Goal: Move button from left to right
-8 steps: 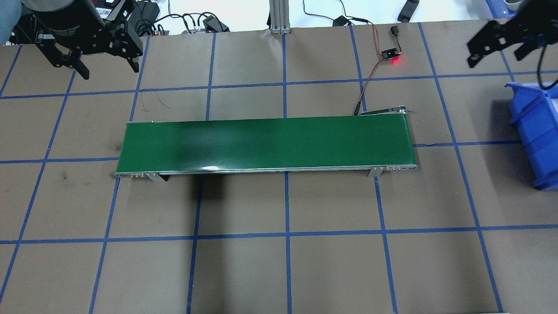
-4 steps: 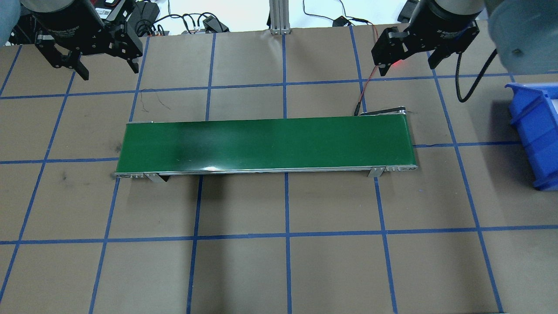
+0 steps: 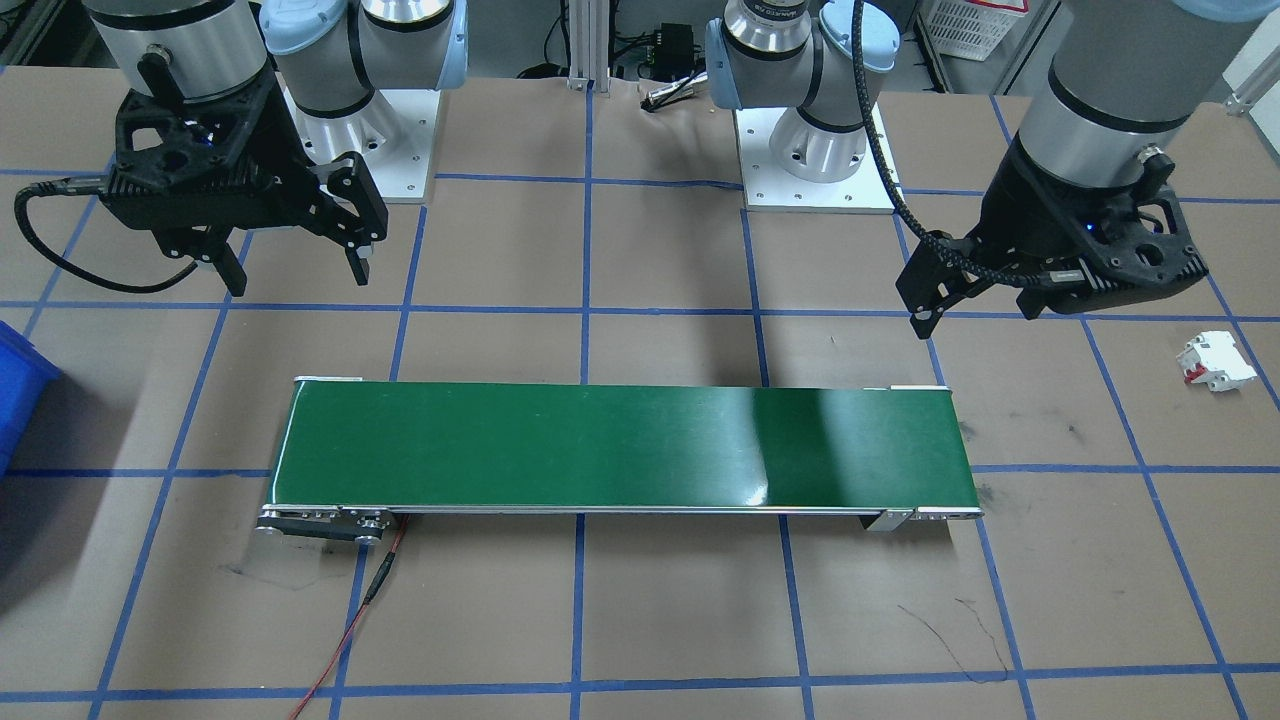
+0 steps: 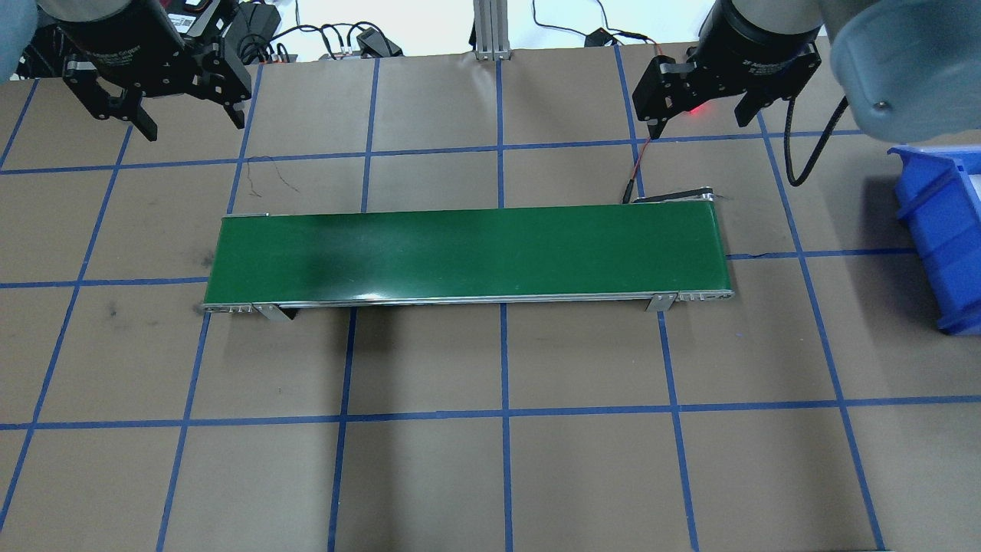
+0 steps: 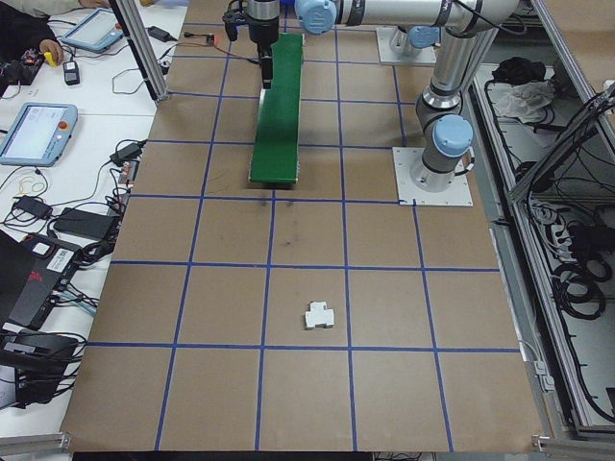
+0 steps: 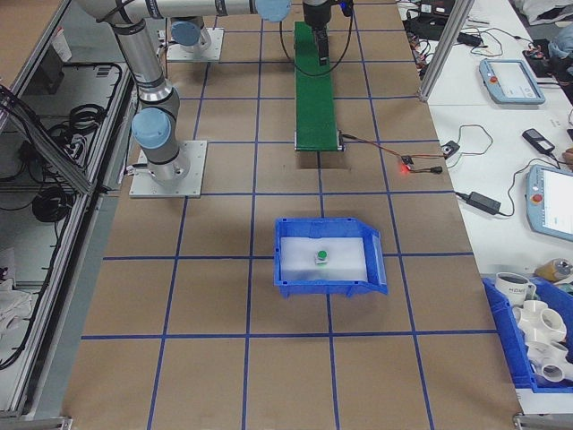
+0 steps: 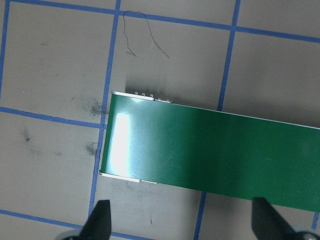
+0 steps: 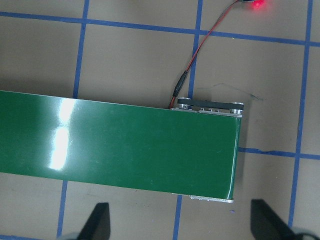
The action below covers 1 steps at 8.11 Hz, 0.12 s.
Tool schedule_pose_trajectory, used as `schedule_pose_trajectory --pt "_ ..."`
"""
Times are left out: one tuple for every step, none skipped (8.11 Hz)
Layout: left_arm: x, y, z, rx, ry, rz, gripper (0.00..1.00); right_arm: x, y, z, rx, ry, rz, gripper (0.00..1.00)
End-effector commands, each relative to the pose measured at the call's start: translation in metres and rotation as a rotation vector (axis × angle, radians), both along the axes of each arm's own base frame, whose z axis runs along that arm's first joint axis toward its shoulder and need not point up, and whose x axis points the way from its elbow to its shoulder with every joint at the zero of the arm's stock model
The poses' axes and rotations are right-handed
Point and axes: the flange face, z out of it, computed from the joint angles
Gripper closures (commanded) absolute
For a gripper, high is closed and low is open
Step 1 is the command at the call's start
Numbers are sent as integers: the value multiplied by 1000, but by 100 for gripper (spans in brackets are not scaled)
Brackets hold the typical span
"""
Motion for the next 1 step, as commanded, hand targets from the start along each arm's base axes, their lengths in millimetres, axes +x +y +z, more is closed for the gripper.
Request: schedule_pose_trajectory --pt "0 0 0 0 0 0 0 0 -1 -2 4 0 -6 0"
